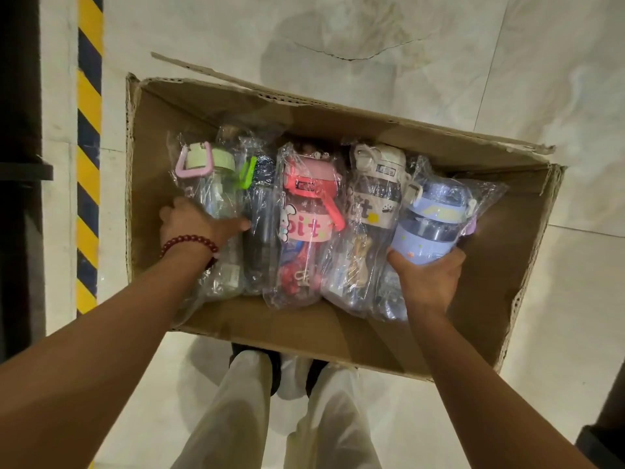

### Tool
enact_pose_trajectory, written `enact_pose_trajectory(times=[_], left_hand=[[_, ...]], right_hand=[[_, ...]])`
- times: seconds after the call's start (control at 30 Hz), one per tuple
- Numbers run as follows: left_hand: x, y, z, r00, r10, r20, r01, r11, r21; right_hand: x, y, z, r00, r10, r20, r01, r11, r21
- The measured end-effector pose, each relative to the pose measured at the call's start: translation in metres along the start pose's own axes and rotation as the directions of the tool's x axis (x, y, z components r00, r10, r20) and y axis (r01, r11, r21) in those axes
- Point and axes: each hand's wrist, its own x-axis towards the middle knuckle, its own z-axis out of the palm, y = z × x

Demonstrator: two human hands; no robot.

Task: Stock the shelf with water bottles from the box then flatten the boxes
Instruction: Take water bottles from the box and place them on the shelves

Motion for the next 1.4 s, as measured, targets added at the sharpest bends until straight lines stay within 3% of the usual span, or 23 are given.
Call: enact_pose_trajectory(times=[0.1, 0.3, 0.4, 0.53, 0.67, 0.93, 1.2, 1.3, 1.4], left_hand=[[-0.001, -0.002, 0.004, 0.994, -0.073, 0.084, 0.092, 0.962, -0.259], [-0.022, -0.018, 0.018, 0.998, -0.046, -0.032, 0.039, 0.98, -0.196], [-0.04, -0.014, 0.008, 0.999, -0.046, 0.016, 0.048, 0.966, -0.255], [-0.082, -0.009, -0.02, 0.996, 0.055, 0.075, -0.027, 0.944, -0.329], [-0.129, -0.005, -0.068, 0.98, 0.187, 0.066, -0.147, 0.909, -0.39], [-0.224, -0.007, -0.212, 0.929, 0.342, -0.144, -0.365, 0.776, -0.515], [-0.34, -0.036, -0.333, 0.888, 0.39, -0.244, -0.456, 0.676, -0.579], [-0.389, -0.057, -0.355, 0.89, 0.352, -0.29, -0.455, 0.638, -0.622], [-0.428, -0.085, -0.363, 0.901, 0.28, -0.332, -0.434, 0.585, -0.685]], right_hand=[[0.002, 0.002, -0.001, 1.0, -0.022, 0.016, 0.022, 1.0, -0.004], [-0.003, 0.002, -0.006, 0.998, -0.054, 0.039, 0.054, 0.999, 0.005], [-0.017, -0.001, -0.018, 0.995, -0.079, 0.057, 0.079, 0.997, 0.009], [-0.052, -0.017, -0.048, 0.988, -0.095, 0.119, 0.095, 0.995, 0.012], [-0.096, -0.05, -0.086, 0.979, -0.119, 0.168, 0.112, 0.993, 0.046], [-0.201, -0.147, -0.178, 0.945, -0.278, 0.169, 0.223, 0.932, 0.286], [-0.311, -0.225, -0.285, 0.86, -0.484, 0.159, 0.391, 0.827, 0.403], [-0.353, -0.241, -0.322, 0.826, -0.533, 0.183, 0.43, 0.807, 0.405], [-0.384, -0.244, -0.347, 0.746, -0.613, 0.261, 0.491, 0.77, 0.407]])
